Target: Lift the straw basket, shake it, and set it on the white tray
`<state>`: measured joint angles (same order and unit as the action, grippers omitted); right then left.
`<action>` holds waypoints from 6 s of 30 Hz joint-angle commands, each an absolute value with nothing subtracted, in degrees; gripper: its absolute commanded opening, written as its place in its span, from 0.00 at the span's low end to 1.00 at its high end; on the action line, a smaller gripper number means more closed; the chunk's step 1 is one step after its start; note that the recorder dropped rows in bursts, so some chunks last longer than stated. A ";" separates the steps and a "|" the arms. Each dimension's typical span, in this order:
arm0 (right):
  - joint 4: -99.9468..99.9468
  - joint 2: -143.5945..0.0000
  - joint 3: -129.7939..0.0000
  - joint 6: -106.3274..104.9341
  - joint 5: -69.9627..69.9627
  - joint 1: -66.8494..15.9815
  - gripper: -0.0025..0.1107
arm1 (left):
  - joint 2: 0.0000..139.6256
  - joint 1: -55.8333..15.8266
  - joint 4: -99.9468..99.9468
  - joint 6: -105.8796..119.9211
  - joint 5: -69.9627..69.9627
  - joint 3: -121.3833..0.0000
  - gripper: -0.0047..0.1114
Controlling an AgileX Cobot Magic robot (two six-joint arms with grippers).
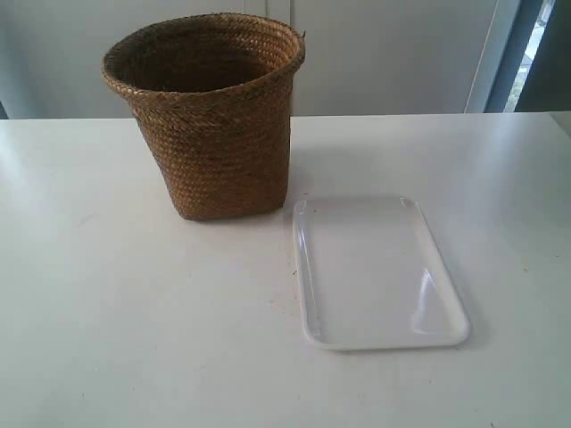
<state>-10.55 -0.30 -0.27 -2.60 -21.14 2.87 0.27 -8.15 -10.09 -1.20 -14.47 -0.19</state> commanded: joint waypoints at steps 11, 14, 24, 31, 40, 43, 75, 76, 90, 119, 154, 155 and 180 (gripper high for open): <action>-10.52 0.00 0.00 4.23 -6.09 2.71 0.02 | 0.00 -8.10 -10.69 -1.48 -1.63 0.00 0.04; -10.52 0.00 0.00 9.99 -7.08 2.71 0.02 | 0.00 -8.10 -10.69 -1.48 7.93 0.00 0.04; -10.37 0.00 0.00 22.59 -13.95 2.71 0.02 | 0.00 -8.10 -8.62 -13.84 26.11 0.00 0.04; -6.77 -2.58 -11.67 8.82 -14.68 2.71 0.02 | 3.25 -8.10 39.79 22.07 38.58 -8.56 0.04; -7.02 -46.56 -48.23 9.25 -7.68 2.71 0.02 | 39.53 -8.10 48.53 37.53 36.03 -36.44 0.04; -7.02 -65.04 -62.53 9.25 11.14 2.71 0.02 | 58.40 -7.75 50.02 39.06 18.67 -50.60 0.04; -35.86 -94.91 -91.81 -18.17 54.36 -0.30 0.02 | 97.59 8.04 26.88 13.72 -47.30 -105.67 0.04; -36.98 -96.09 -92.75 -18.17 54.89 -0.69 0.02 | 98.55 7.87 26.88 13.47 -47.78 -106.58 0.04; -51.62 -102.09 -96.82 -28.68 49.72 -1.75 0.49 | 107.31 7.87 38.59 14.24 -45.77 -108.17 0.59; -51.99 -112.17 -96.82 -30.52 25.68 -10.20 0.60 | 113.82 7.87 40.18 15.43 -38.29 -107.95 0.65; -47.54 -113.51 -101.22 -23.07 33.74 -10.20 0.02 | 115.20 4.21 41.96 18.52 -41.52 -107.95 0.04; -45.72 -112.63 -101.22 -22.59 33.74 -10.20 0.02 | 114.15 3.84 40.83 18.52 -41.09 -107.95 0.04; -22.30 -85.34 -73.58 -12.66 19.01 -18.23 0.02 | 81.37 -5.93 38.08 28.66 -16.56 -73.77 0.04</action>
